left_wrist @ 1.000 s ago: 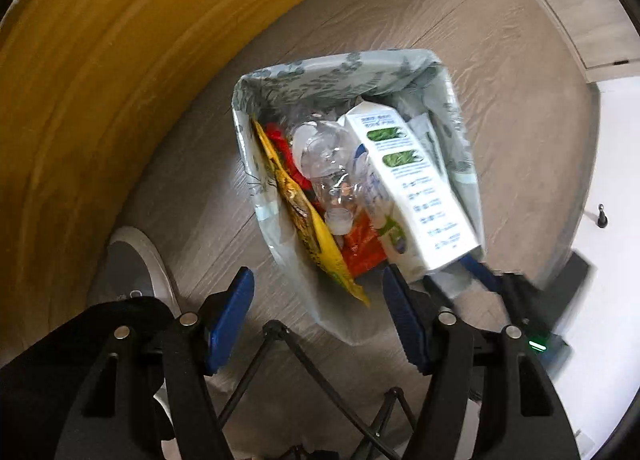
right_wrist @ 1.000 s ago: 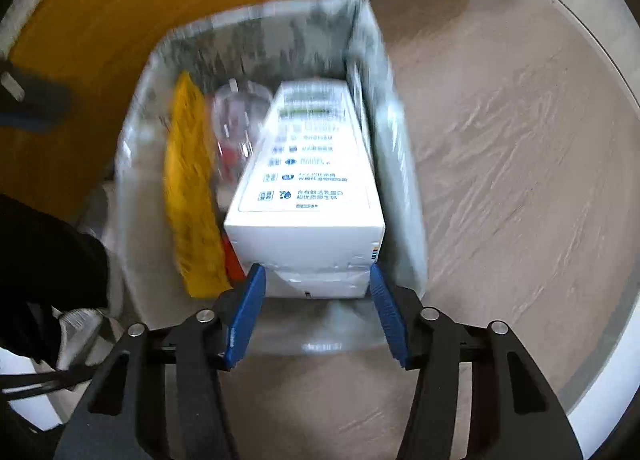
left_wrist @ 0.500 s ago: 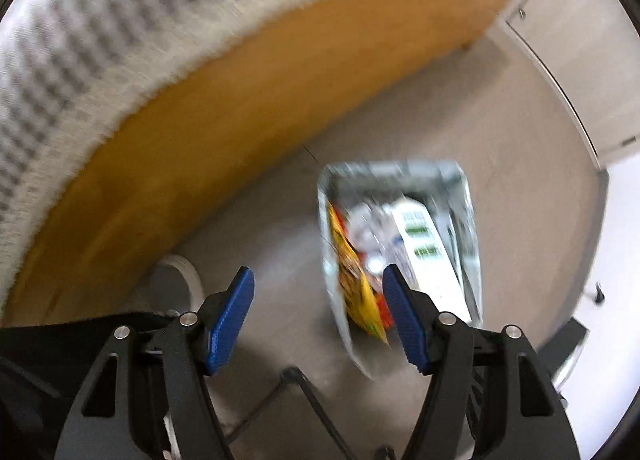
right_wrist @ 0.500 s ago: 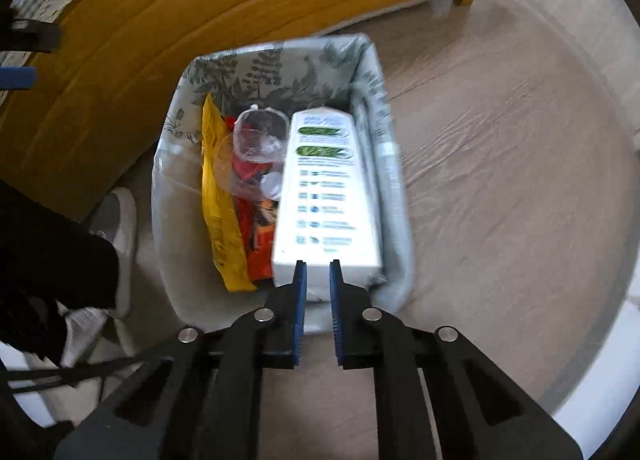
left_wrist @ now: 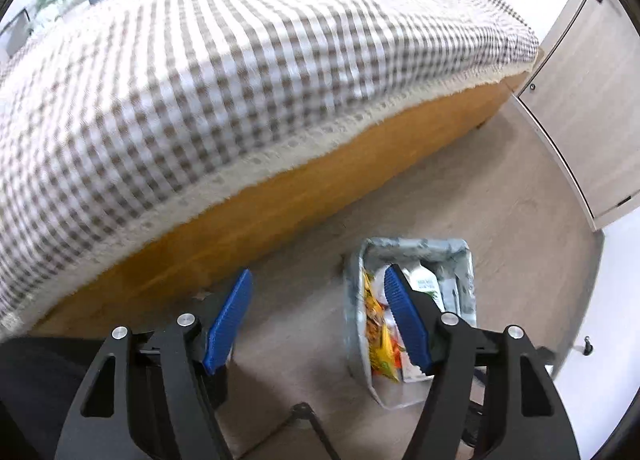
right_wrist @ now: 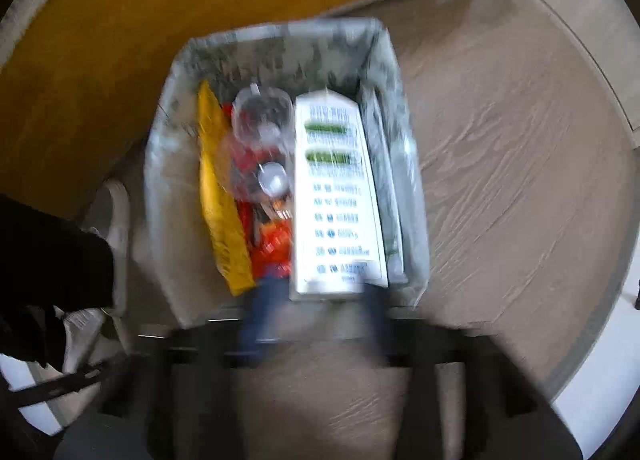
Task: Collect trash
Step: 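Move both tools back over the bed toward the blue-labelled box, then grasp the clear plastic container with the left tool while the right tool grasps the blue box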
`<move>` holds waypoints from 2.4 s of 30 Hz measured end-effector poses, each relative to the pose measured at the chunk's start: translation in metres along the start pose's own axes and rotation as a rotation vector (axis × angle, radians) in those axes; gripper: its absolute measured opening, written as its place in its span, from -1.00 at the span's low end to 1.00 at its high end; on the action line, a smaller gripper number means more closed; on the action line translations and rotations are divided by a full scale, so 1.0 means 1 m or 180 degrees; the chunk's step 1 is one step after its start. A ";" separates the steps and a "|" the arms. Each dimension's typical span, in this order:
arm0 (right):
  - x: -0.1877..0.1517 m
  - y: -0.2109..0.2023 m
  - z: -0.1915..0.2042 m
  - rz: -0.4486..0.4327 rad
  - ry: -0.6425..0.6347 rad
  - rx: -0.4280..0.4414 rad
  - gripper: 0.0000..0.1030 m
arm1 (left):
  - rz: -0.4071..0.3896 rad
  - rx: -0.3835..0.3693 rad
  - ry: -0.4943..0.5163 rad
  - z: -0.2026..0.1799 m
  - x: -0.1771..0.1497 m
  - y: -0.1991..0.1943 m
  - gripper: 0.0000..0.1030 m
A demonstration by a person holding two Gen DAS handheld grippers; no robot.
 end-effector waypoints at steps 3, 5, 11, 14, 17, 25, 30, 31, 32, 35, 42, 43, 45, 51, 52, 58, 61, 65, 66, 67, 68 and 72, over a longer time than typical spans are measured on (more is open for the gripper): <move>0.010 -0.028 0.013 -0.0128 -0.0134 -0.0027 0.23 | -0.0008 -0.0176 0.0159 0.002 0.008 -0.009 0.32; 0.020 -0.047 0.025 -0.0221 -0.0258 -0.0091 0.23 | -0.0131 -0.0266 0.0217 0.008 0.014 -0.021 0.42; 0.068 -0.104 0.065 -0.0553 -0.0335 -0.0085 0.23 | -0.0516 -0.0376 0.0300 0.057 0.034 -0.066 0.49; 0.099 -0.130 0.096 -0.0750 -0.0374 -0.0028 0.23 | -0.0716 -0.0382 0.0246 0.098 0.046 -0.090 0.62; 0.133 -0.157 0.138 -0.0971 -0.0431 0.0094 0.23 | -0.0947 -0.0331 0.0130 0.156 0.063 -0.118 0.68; 0.200 -0.196 0.274 -0.1296 -0.0790 0.0485 0.34 | -0.1558 -0.0238 -0.1263 0.377 0.117 -0.144 0.71; 0.227 -0.189 0.341 -0.1307 -0.0983 0.0633 0.34 | -0.1568 -0.0284 -0.1923 0.496 0.144 -0.105 0.69; 0.228 -0.186 0.352 -0.1312 -0.1024 0.0652 0.34 | -0.1562 -0.0350 -0.2054 0.514 0.151 -0.094 0.69; 0.228 -0.183 0.364 -0.1313 -0.1073 0.0656 0.34 | -0.1547 -0.0421 -0.2149 0.530 0.157 -0.084 0.69; 0.240 -0.175 0.392 -0.1333 -0.1209 0.0587 0.34 | -0.1443 -0.0530 -0.2416 0.571 0.174 -0.045 0.69; 0.261 -0.153 0.432 -0.1324 -0.1394 0.0438 0.34 | -0.1500 -0.0920 -0.2926 0.626 0.200 0.019 0.69; 0.263 -0.150 0.436 -0.1320 -0.1423 0.0396 0.34 | -0.1558 -0.0927 -0.2929 0.631 0.205 0.022 0.69; 0.270 -0.146 0.446 -0.1321 -0.1472 0.0343 0.34 | -0.1581 -0.0988 -0.2875 0.637 0.220 0.026 0.41; 0.312 -0.145 0.498 -0.1445 -0.1558 0.0395 0.34 | -0.1982 -0.1110 -0.2717 0.635 0.207 0.003 -0.53; 0.321 -0.147 0.510 -0.1462 -0.1565 0.0481 0.34 | -0.2067 -0.1050 -0.2664 0.636 0.199 -0.007 -0.55; 0.379 -0.139 0.618 -0.1435 -0.2155 0.0710 0.44 | -0.2421 -0.0135 -0.2418 0.675 0.165 -0.073 -0.56; 0.405 -0.130 0.691 -0.1436 -0.2788 0.0630 0.53 | -0.2420 0.0223 -0.2400 0.686 0.150 -0.085 -0.56; 0.420 -0.109 0.781 -0.1638 -0.4042 -0.0163 0.55 | -0.2426 0.0082 -0.2688 0.709 0.129 -0.078 -0.56; 0.424 -0.104 0.797 -0.1612 -0.4230 -0.0259 0.64 | -0.2382 0.0090 -0.2698 0.709 0.124 -0.078 -0.56; 0.434 -0.095 0.822 -0.1482 -0.4413 -0.0370 0.67 | -0.2322 0.0151 -0.2678 0.709 0.120 -0.079 -0.56; 0.441 -0.090 0.837 -0.1354 -0.4451 -0.0367 0.67 | -0.2279 0.0223 -0.2647 0.708 0.120 -0.078 -0.56; 0.463 -0.061 0.888 -0.1007 -0.4542 -0.0375 0.67 | -0.2071 0.0492 -0.2434 0.695 0.137 -0.066 -0.56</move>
Point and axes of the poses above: each gripper's, at about its wrist camera, not at the fingertips, and y roughly the way its jaws point, z to its left, x to its top, the point moved 1 cm from there along y, roughly the way its jaws point, and after that the axes turned 12 degrees about y, right-handed, at the moved point
